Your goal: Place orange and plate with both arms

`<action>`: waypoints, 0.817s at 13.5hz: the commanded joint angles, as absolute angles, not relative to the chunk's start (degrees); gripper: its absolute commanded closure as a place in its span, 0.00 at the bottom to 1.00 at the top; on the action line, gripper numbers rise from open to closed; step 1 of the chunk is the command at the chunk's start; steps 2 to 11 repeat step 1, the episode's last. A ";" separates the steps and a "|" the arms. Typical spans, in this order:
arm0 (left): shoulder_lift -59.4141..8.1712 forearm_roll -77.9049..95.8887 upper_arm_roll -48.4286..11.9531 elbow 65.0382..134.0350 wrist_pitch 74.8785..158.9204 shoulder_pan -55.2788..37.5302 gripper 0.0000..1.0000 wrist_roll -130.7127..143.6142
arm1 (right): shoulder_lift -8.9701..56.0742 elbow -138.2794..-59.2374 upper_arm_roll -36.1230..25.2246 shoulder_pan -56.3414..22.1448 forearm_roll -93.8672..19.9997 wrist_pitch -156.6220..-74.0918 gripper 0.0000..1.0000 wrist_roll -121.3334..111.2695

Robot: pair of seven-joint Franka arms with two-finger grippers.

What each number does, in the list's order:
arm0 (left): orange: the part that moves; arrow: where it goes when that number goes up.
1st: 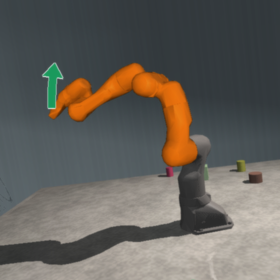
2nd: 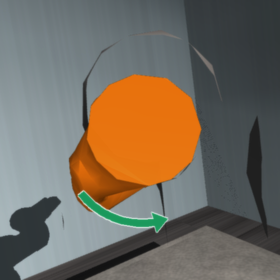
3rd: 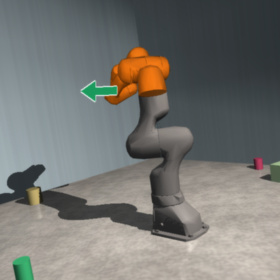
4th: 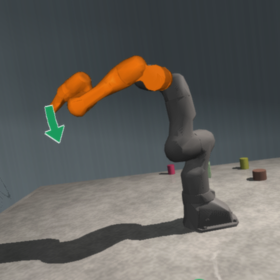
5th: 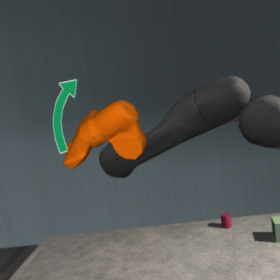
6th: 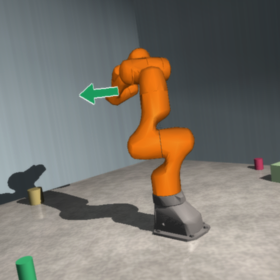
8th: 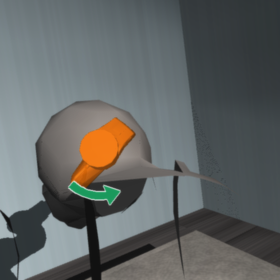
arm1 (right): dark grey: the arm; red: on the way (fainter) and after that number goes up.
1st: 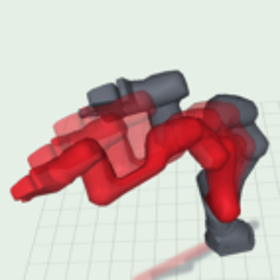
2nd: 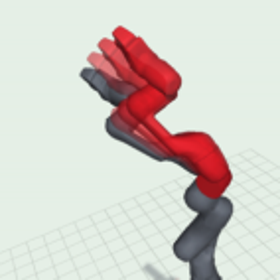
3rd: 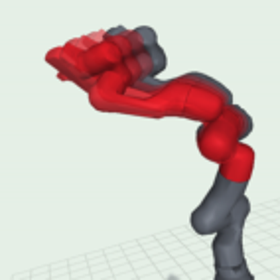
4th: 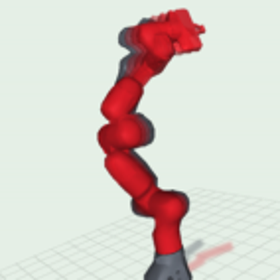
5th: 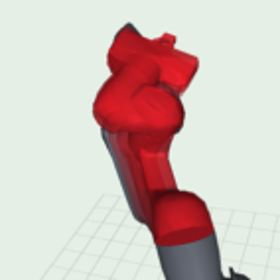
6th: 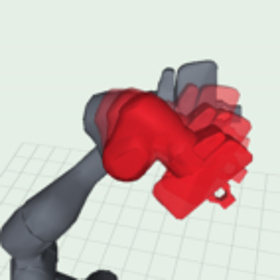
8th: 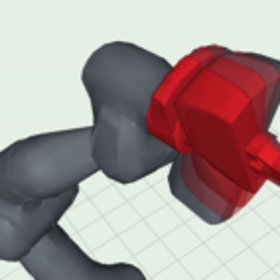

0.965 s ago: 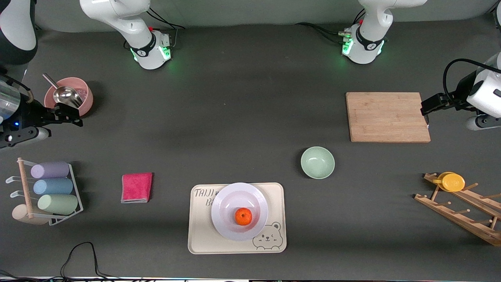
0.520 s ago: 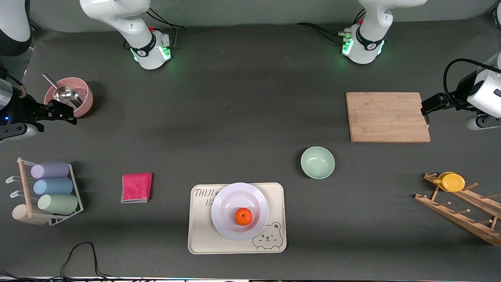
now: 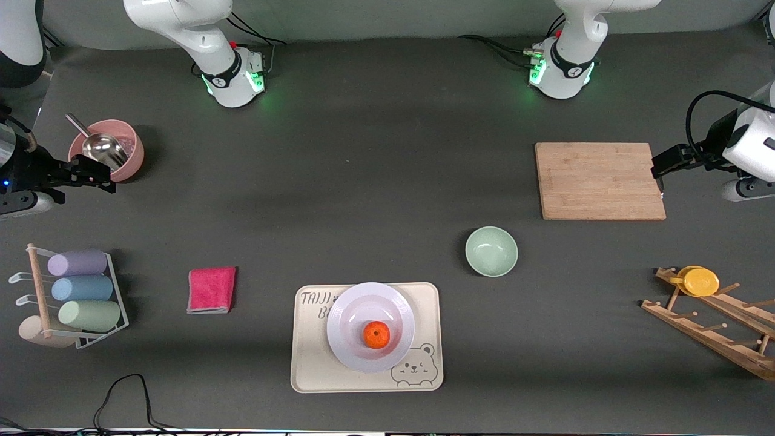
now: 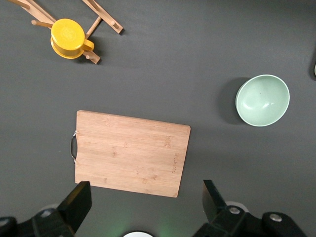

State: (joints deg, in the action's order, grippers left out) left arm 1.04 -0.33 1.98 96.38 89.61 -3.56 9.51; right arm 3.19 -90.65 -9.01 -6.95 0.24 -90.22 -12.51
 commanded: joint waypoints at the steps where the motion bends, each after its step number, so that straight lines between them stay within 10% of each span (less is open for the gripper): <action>1: 2.02 -0.97 1.76 96.94 89.12 -3.34 0.00 9.58 | 2.90 -90.70 -8.70 -6.86 1.58 -90.18 0.00 -10.81; 11: 2.02 -0.97 1.76 96.94 89.12 -3.34 0.00 9.58 | 2.90 -90.70 -8.70 -6.86 1.58 -90.18 0.00 -10.81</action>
